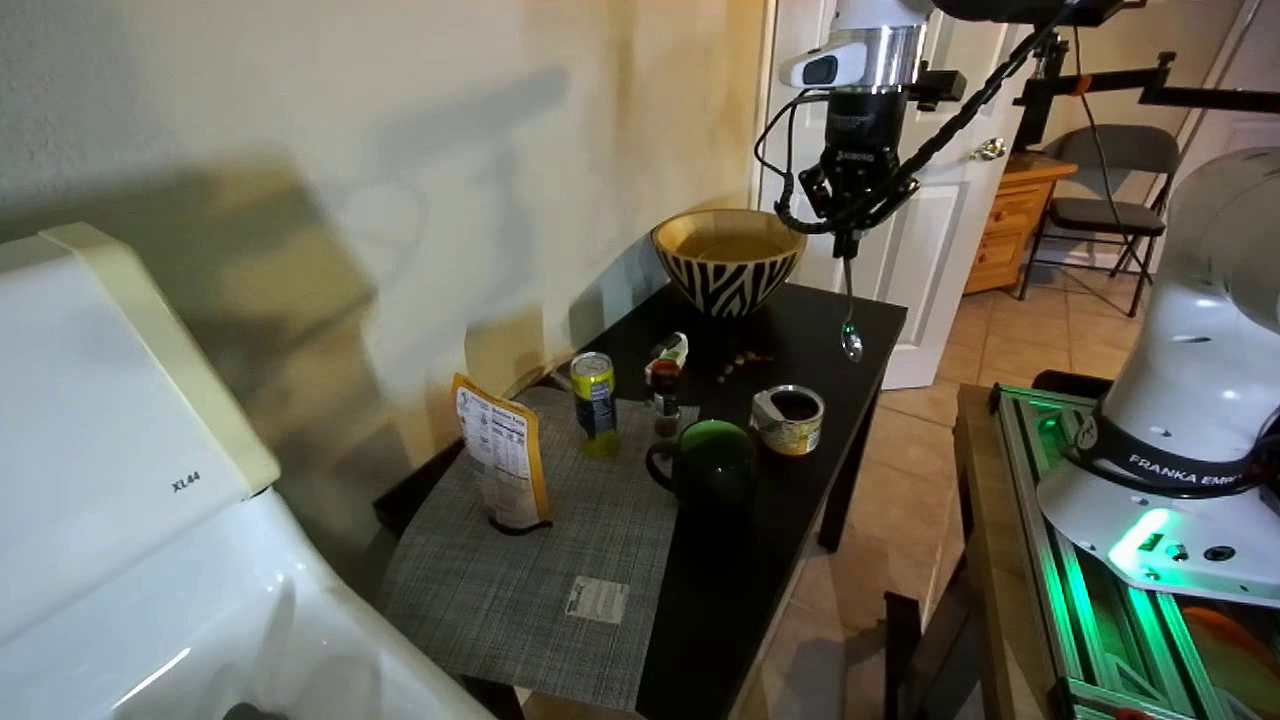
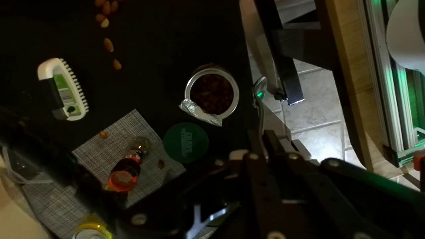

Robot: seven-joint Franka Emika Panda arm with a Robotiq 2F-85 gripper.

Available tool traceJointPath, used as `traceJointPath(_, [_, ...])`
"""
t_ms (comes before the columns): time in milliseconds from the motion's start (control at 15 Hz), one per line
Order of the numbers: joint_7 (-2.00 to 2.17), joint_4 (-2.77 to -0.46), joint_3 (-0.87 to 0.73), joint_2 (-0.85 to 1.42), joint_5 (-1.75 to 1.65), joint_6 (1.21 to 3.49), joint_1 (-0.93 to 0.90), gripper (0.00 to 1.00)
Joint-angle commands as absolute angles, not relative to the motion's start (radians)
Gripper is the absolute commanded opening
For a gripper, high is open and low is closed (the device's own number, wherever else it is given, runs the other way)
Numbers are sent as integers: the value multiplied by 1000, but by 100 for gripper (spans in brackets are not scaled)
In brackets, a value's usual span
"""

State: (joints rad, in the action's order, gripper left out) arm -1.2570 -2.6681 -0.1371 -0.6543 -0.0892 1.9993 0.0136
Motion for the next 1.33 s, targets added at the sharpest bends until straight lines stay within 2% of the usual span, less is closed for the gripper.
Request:
traceJointPath(0, [-1248, -2666, -150, -656, -99, 1996, -8, 8])
traceJointPath(267, [-1247, -2666, -144, -656, -99, 1996, -17, 8])
traceJointPath(333, [-1247, -2666, -144, -656, -99, 1996, -17, 2])
traceJointPath(1267, [-762, -2717, -216, -607, -172, 2215, 175, 2])
